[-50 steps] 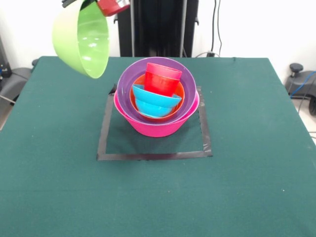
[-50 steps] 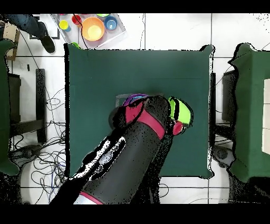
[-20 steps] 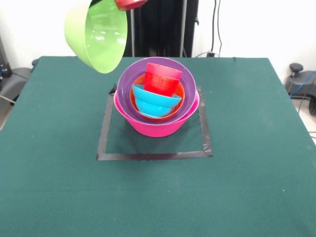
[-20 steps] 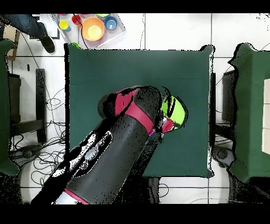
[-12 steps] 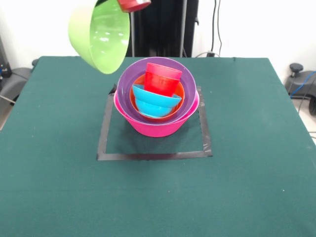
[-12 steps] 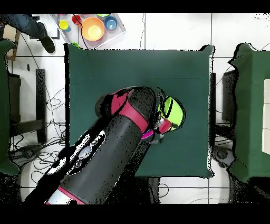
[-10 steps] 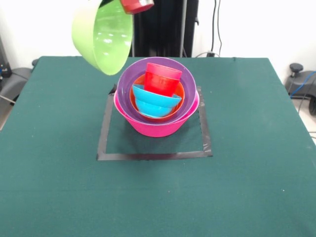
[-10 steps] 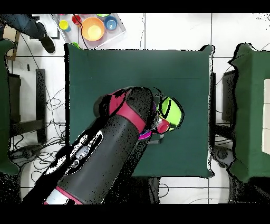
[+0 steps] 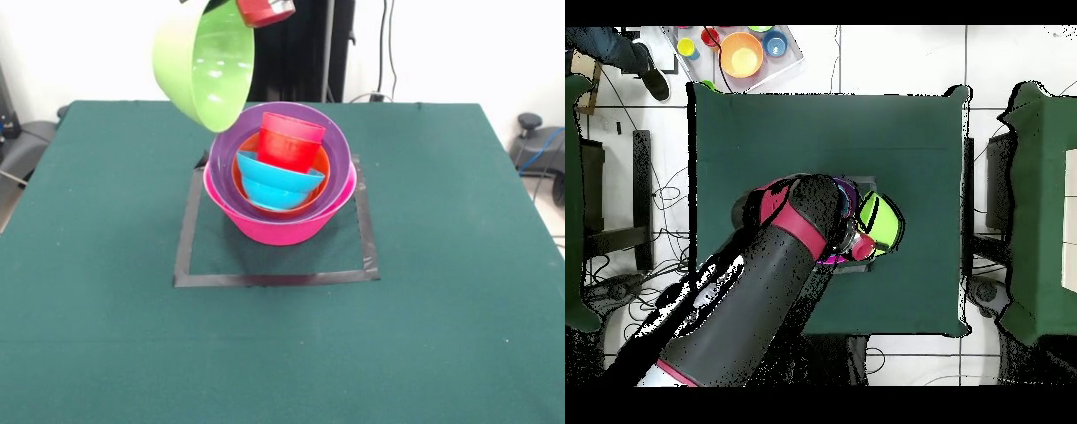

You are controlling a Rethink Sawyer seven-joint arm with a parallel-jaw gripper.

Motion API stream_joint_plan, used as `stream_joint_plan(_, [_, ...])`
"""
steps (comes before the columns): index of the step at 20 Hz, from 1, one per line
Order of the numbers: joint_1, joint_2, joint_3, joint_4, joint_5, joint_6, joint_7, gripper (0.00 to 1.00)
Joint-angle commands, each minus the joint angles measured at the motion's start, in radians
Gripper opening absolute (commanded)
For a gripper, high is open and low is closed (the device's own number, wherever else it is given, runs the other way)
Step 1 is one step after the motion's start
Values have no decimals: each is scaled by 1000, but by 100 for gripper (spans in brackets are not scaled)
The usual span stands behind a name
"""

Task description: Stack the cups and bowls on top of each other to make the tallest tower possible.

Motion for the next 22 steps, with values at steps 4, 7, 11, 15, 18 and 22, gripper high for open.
stream_joint_plan(4, [25, 60, 59, 92, 28, -161, 303, 0])
stream_joint_plan(7, [32, 84, 57, 99, 33, -185, 324, 0])
stream_joint_plan(11, [42, 100, 58, 104, 55, -186, 347, 0])
stream_joint_plan(15, [51, 122, 60, 102, 71, -180, 370, 0])
stream_joint_plan(18, [53, 135, 61, 92, 79, -171, 380, 0])
stream_joint_plan(22, [55, 142, 59, 75, 91, -142, 384, 0])
